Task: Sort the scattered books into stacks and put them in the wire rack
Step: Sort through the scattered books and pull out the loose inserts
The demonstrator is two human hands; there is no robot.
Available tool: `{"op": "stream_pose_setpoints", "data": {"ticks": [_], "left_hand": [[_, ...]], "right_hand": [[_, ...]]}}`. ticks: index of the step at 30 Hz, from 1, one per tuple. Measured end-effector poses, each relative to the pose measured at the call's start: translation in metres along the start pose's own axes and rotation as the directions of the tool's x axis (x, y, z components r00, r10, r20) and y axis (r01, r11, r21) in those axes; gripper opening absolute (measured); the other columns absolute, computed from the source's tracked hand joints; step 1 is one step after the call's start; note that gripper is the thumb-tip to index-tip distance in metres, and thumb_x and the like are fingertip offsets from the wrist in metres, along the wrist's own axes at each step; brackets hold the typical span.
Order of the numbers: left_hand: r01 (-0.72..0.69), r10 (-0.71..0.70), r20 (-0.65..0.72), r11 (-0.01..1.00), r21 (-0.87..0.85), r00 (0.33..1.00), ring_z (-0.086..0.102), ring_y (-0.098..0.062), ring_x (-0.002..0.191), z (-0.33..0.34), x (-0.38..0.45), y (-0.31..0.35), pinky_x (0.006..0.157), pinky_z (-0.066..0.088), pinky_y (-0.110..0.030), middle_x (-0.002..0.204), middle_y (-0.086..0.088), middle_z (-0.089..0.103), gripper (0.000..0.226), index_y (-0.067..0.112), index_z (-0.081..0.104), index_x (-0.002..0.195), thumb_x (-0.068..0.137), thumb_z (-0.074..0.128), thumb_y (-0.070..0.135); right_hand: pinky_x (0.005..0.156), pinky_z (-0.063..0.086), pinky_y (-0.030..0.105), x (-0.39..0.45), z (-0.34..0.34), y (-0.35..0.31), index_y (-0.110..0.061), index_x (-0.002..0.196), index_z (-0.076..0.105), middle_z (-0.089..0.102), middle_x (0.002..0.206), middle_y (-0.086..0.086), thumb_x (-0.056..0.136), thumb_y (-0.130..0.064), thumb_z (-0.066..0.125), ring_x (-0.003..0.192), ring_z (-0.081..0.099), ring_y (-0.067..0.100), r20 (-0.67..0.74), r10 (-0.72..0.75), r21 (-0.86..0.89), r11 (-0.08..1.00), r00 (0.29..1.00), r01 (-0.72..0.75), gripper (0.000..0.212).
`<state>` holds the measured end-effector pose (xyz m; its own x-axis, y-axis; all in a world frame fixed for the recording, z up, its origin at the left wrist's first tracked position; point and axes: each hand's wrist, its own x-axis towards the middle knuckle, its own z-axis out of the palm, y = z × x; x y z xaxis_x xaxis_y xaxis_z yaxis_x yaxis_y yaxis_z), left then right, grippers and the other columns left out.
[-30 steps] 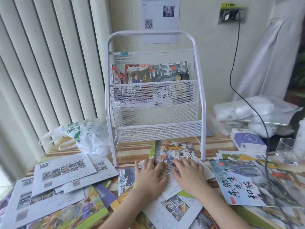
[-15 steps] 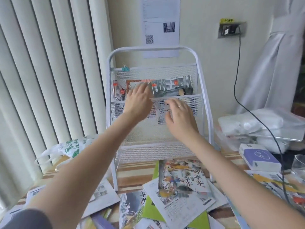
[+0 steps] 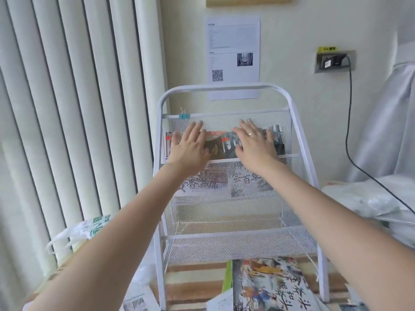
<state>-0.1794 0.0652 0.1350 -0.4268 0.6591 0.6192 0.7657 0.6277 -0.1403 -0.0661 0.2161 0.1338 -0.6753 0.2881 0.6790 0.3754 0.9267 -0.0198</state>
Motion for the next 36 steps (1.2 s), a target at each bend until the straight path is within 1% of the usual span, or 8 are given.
{"op": "stream_pose_setpoints", "data": {"ticks": [3, 6, 11, 18, 22, 27, 32, 36], "left_hand": [[-0.018, 0.018, -0.039, 1.0, -0.008, 0.999, 0.012, -0.019, 0.145, -0.004, -0.001, 0.0, 0.113, 0.013, -0.056, 0.156, -0.003, 0.018, 0.049, 0.012, 0.032, 0.14, 0.097, 0.039, 0.035], [-0.007, 0.005, -0.074, 1.0, -0.027, 0.997, 0.029, -0.024, 0.132, -0.01, -0.002, -0.004, 0.109, 0.022, -0.051, 0.141, -0.005, 0.035, 0.046, 0.012, 0.035, 0.133, 0.093, 0.047, 0.033], [0.138, -0.14, -0.068, 0.99, -0.025, 0.988, 0.027, -0.034, 0.128, -0.013, -0.004, -0.018, 0.109, 0.026, -0.043, 0.139, -0.014, 0.031, 0.052, 0.006, 0.029, 0.138, 0.089, 0.046, 0.013], [0.029, -0.011, -0.094, 0.981, 0.19, 0.996, 0.042, -0.03, 0.112, -0.023, 0.004, -0.031, 0.095, 0.038, -0.039, 0.125, -0.013, 0.043, 0.041, 0.004, 0.039, 0.124, 0.085, 0.044, -0.004], [0.025, -0.019, -0.077, 0.996, 0.082, 0.997, 0.038, -0.032, 0.115, -0.027, 0.008, -0.04, 0.099, 0.035, -0.04, 0.125, -0.015, 0.046, 0.035, 0.002, 0.046, 0.119, 0.085, 0.039, -0.005], [0.028, -0.027, -0.023, 0.999, 0.03, 0.999, 0.036, -0.028, 0.117, -0.034, 0.01, -0.039, 0.1, 0.03, -0.041, 0.116, -0.009, 0.054, 0.029, 0.008, 0.057, 0.11, 0.096, 0.049, 0.032], [0.036, -0.051, -0.177, 0.996, -0.087, 0.983, 0.036, -0.031, 0.118, -0.04, 0.005, -0.036, 0.102, 0.029, -0.044, 0.114, -0.01, 0.052, 0.031, 0.012, 0.064, 0.105, 0.091, 0.057, 0.038], [0.047, -0.136, -0.229, 0.933, -0.356, 0.964, 0.053, -0.03, 0.103, -0.057, 0.004, -0.034, 0.092, 0.043, -0.041, 0.108, -0.009, 0.059, 0.026, 0.012, 0.057, 0.105, 0.089, 0.061, 0.032]], "right_hand": [[0.114, 0.009, 0.051, -0.004, -0.001, -0.003, -0.023, 0.133, 0.038, 0.034, 0.15, 0.0, 0.094, -0.027, 0.047, 0.143, 0.019, 0.018, -0.09, -0.004, 0.056, 0.998, 0.996, 0.01, 0.041], [0.106, 0.025, 0.045, -0.003, -0.005, -0.007, -0.018, 0.112, 0.043, 0.058, 0.119, 0.001, 0.09, -0.029, 0.055, 0.12, 0.046, 0.022, -0.172, -0.017, 0.05, 0.998, 0.985, 0.027, 0.027], [0.088, 0.027, 0.033, 0.005, -0.018, -0.028, -0.019, 0.102, 0.048, 0.056, 0.089, -0.009, 0.084, -0.035, 0.065, 0.089, 0.046, 0.015, -0.269, -0.067, 0.237, 0.962, 0.961, 0.133, 0.03], [0.099, 0.028, 0.036, 0.02, -0.008, -0.052, -0.02, 0.112, 0.045, 0.056, 0.119, -0.005, 0.081, -0.036, 0.069, 0.114, 0.05, 0.018, -0.116, -0.201, 0.191, 0.956, 0.973, 0.221, 0.043], [0.102, 0.026, 0.035, 0.017, -0.003, -0.05, -0.018, 0.12, 0.041, 0.056, 0.124, -0.005, 0.078, -0.04, 0.071, 0.116, 0.052, 0.018, -0.102, -0.229, 0.127, 0.962, 0.968, 0.241, 0.056], [0.098, 0.027, 0.036, 0.02, -0.002, -0.053, -0.019, 0.123, 0.046, 0.057, 0.122, -0.004, 0.084, -0.047, 0.062, 0.116, 0.05, 0.019, -0.111, -0.171, 0.095, 0.979, 0.979, 0.181, 0.051], [0.098, 0.025, 0.041, 0.013, -0.002, -0.055, -0.017, 0.112, 0.048, 0.054, 0.115, -0.001, 0.092, -0.038, 0.053, 0.111, 0.044, 0.021, -0.212, -0.108, -0.015, 0.994, 0.971, 0.107, 0.029], [0.097, 0.028, 0.041, 0.008, -0.021, -0.049, -0.011, 0.118, 0.044, 0.054, 0.118, 0.004, 0.093, -0.041, 0.051, 0.113, 0.043, 0.024, -0.331, -0.038, 0.051, 0.997, 0.943, 0.058, 0.04]]}}
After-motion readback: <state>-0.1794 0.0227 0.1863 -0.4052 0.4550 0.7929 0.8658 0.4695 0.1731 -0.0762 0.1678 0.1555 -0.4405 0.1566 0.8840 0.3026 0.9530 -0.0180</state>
